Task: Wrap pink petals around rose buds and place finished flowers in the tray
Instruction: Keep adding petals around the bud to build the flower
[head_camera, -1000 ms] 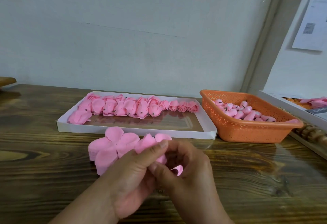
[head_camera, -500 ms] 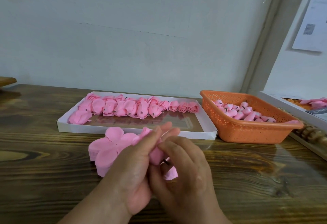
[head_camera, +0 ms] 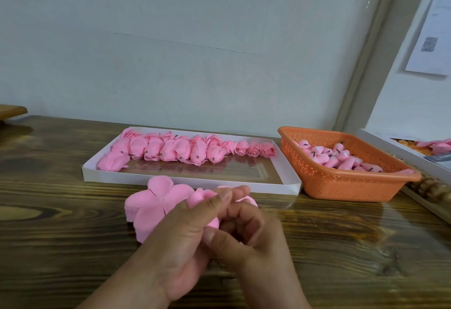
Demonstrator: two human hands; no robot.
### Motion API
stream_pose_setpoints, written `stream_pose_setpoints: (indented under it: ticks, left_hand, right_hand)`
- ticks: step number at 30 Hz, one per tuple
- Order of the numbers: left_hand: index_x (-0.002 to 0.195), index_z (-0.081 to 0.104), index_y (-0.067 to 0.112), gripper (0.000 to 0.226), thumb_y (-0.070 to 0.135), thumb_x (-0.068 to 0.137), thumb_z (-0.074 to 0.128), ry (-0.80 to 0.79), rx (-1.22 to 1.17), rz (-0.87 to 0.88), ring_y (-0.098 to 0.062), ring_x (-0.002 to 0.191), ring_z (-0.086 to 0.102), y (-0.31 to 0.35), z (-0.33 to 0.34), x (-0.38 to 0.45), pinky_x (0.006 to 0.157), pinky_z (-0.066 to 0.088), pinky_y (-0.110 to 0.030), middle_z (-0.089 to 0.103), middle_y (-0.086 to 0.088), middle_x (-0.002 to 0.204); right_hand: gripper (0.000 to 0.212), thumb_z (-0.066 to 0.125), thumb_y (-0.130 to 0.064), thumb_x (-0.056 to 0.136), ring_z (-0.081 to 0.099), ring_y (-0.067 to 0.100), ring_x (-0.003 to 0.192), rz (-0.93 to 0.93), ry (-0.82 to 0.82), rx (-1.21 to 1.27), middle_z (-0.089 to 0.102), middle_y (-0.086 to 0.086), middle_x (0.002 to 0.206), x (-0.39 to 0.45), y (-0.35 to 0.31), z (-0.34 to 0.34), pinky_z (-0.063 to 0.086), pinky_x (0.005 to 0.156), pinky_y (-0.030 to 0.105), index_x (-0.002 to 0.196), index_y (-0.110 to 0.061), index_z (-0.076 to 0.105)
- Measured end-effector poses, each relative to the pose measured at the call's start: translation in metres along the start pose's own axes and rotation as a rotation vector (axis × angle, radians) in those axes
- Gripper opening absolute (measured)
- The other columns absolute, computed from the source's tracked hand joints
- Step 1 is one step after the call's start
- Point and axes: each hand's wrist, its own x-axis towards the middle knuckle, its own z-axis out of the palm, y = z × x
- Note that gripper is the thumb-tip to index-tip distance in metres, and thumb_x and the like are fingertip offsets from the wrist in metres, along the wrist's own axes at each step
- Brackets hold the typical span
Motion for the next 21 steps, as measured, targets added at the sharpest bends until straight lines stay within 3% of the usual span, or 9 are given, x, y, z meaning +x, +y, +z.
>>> stream_pose_setpoints:
  ticks: [1, 3, 6, 8, 10, 13, 15, 17, 21]
  left_hand:
    - [0.063, 0.074, 0.012, 0.016, 0.025, 0.073, 0.073, 0.001, 0.027, 0.026, -0.024, 0.096, 0.071, -0.001, -0.002, 0.001, 0.082, 0.058, -0.038, 0.073, -0.010, 0.104]
    - [0.051, 0.064, 0.015, 0.030, 0.036, 0.072, 0.063, 0.047, 0.077, 0.066, -0.025, 0.097, 0.071, -0.002, -0.004, 0.003, 0.083, 0.056, -0.041, 0.073, -0.011, 0.103]
    - [0.045, 0.053, 0.017, 0.040, 0.044, 0.074, 0.057, 0.116, 0.175, 0.080, -0.023, 0.096, 0.071, -0.004, -0.004, 0.006, 0.087, 0.052, -0.044, 0.074, -0.011, 0.098]
    - [0.043, 0.052, 0.019, 0.043, 0.052, 0.070, 0.057, 0.160, 0.274, 0.077, -0.021, 0.092, 0.072, 0.003, -0.004, 0.008, 0.087, 0.051, -0.047, 0.075, -0.006, 0.096]
    - [0.041, 0.055, 0.020, 0.050, 0.061, 0.069, 0.055, 0.218, 0.396, 0.119, -0.021, 0.090, 0.071, 0.023, -0.011, 0.016, 0.084, 0.050, -0.047, 0.076, 0.001, 0.095]
    - [0.038, 0.050, 0.019, 0.064, 0.050, 0.093, 0.047, 0.325, 0.469, 0.250, -0.022, 0.103, 0.066, 0.065, -0.035, 0.042, 0.098, 0.043, -0.043, 0.075, 0.003, 0.093]
    - [0.040, 0.050, 0.018, 0.064, 0.046, 0.097, 0.044, 0.434, 0.542, 0.282, -0.019, 0.087, 0.063, 0.088, -0.051, 0.059, 0.079, 0.042, -0.034, 0.070, 0.006, 0.077]
    - [0.050, 0.053, 0.017, 0.057, 0.051, 0.095, 0.047, 0.576, 0.666, 0.278, -0.021, 0.066, 0.047, 0.105, -0.069, 0.075, 0.061, 0.033, -0.031, 0.053, -0.002, 0.065]
    - [0.066, 0.061, 0.017, 0.047, 0.049, 0.097, 0.045, 0.688, 0.943, 0.170, -0.023, 0.079, 0.045, 0.120, -0.103, 0.106, 0.078, 0.036, -0.033, 0.051, -0.010, 0.096]
  right_hand:
    - [0.017, 0.073, -0.009, 0.064, 0.055, 0.022, 0.063, 0.049, -0.034, 0.109, 0.060, 0.024, 0.065, 0.001, 0.000, 0.000, 0.048, 0.062, 0.032, 0.081, -0.004, 0.071]
    - [0.010, 0.070, -0.002, 0.063, 0.061, 0.021, 0.063, 0.106, -0.071, 0.268, 0.065, 0.016, 0.064, 0.002, 0.000, 0.000, 0.051, 0.062, 0.028, 0.073, -0.004, 0.071]
    - [0.009, 0.069, 0.001, 0.063, 0.062, 0.016, 0.061, 0.142, -0.052, 0.287, 0.067, 0.010, 0.063, 0.004, 0.002, 0.002, 0.051, 0.061, 0.023, 0.064, -0.008, 0.068]
    - [0.016, 0.071, 0.005, 0.071, 0.062, 0.016, 0.065, 0.116, -0.023, 0.150, 0.068, 0.008, 0.068, 0.005, 0.000, 0.003, 0.051, 0.063, 0.025, 0.069, -0.010, 0.067]
    - [0.022, 0.072, 0.002, 0.076, 0.061, 0.005, 0.065, 0.037, 0.085, -0.126, 0.070, -0.002, 0.077, 0.009, -0.001, -0.004, 0.049, 0.061, 0.020, 0.079, -0.019, 0.067]
    - [0.033, 0.074, -0.012, 0.076, 0.060, 0.000, 0.070, -0.042, 0.271, -0.363, 0.066, -0.007, 0.087, 0.017, -0.006, -0.028, 0.049, 0.063, 0.017, 0.103, -0.027, 0.062]
    - [0.034, 0.073, -0.013, 0.076, 0.061, 0.000, 0.070, -0.083, 0.351, -0.421, 0.065, -0.006, 0.088, 0.024, -0.006, -0.047, 0.049, 0.063, 0.014, 0.108, -0.021, 0.062]
    - [0.034, 0.073, -0.011, 0.077, 0.060, 0.000, 0.074, -0.113, 0.414, -0.520, 0.064, -0.003, 0.093, 0.031, -0.002, -0.060, 0.046, 0.062, 0.008, 0.109, -0.018, 0.062]
    - [0.037, 0.072, -0.007, 0.078, 0.055, 0.004, 0.082, -0.148, 0.481, -0.657, 0.060, -0.005, 0.094, 0.038, 0.017, -0.071, 0.041, 0.065, 0.011, 0.113, -0.012, 0.062]
